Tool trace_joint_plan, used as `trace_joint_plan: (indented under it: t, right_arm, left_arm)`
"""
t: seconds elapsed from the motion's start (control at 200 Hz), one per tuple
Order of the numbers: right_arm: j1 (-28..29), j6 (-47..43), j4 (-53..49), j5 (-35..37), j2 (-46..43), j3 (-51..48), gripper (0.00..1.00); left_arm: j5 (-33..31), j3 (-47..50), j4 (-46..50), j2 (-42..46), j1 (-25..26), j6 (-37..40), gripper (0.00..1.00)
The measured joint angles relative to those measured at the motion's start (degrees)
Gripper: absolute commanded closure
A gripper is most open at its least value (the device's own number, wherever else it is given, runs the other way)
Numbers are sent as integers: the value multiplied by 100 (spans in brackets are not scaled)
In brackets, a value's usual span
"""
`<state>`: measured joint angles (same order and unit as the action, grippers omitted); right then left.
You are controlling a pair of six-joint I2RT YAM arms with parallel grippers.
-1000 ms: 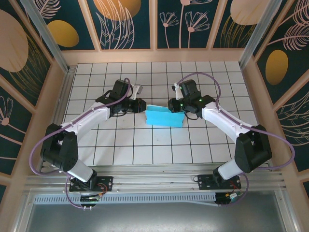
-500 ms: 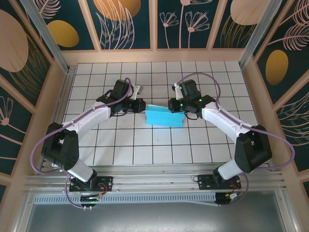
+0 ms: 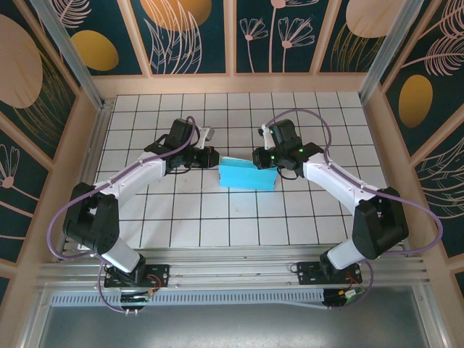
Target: Fold the paper box
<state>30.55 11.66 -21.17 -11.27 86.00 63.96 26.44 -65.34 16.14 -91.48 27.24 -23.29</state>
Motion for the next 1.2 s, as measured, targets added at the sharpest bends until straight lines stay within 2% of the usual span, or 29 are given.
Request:
trace_joint_plan:
  t: [1.196]
  right_arm:
    - [-2, 0, -9, 229, -2, 0, 87]
  left_arm:
    - [509, 260, -691, -83, -74, -715, 90]
